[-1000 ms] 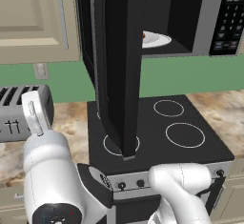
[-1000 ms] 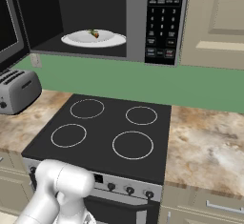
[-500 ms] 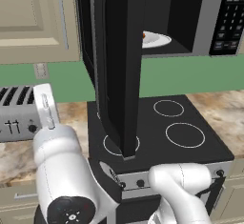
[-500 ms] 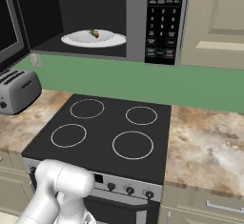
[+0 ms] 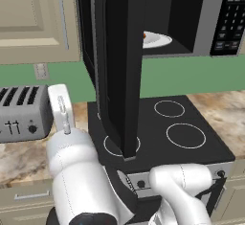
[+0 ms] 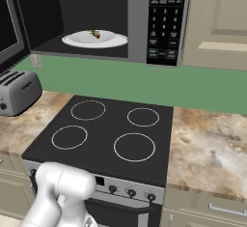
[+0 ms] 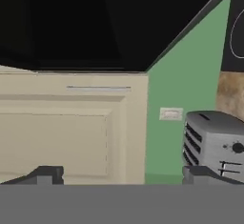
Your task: Transport the fish from the fridge to the microwave and turn on the microwave.
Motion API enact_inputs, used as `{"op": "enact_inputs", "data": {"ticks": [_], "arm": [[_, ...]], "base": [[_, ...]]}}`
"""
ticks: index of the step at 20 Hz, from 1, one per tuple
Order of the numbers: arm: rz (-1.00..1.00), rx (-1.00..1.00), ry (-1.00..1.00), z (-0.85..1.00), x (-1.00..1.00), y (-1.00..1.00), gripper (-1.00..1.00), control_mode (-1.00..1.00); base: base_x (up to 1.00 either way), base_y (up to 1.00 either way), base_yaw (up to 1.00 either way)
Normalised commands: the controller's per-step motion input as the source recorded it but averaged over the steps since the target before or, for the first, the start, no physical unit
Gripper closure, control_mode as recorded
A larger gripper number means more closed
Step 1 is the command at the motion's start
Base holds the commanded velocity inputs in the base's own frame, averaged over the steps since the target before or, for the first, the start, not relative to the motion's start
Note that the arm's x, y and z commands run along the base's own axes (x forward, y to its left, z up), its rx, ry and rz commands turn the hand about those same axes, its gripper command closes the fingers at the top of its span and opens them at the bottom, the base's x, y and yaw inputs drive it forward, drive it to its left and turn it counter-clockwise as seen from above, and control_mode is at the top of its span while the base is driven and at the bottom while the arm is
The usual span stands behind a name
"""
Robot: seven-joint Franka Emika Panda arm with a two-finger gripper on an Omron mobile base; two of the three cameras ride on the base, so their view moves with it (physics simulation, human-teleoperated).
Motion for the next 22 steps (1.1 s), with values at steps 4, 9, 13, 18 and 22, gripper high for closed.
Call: {"op": "enact_inputs", "data": {"ticks": [4,9,13,18,22], "arm": [[-0.06,0.1,-0.03,0.1,-0.2,-0.15,-1.0,-1.0],[-0.1,0.1,-0.01,0.11,-0.26,-0.16,-1.0,-1.0],[-0.14,0.09,-0.01,0.13,-0.32,-0.22,-1.0,-1.0],[-0.14,0.1,-0.01,0.12,-0.3,-0.25,-1.0,-1.0],[-0.14,0.1,0.0,0.12,-0.24,-0.26,-1.0,-1.0]], "base": [[0.0,0.0,0.0],[0.0,0.0,0.0],[0.0,0.0,0.0],[0.0,0.0,0.0],[0.0,0.0,0.0]]}}
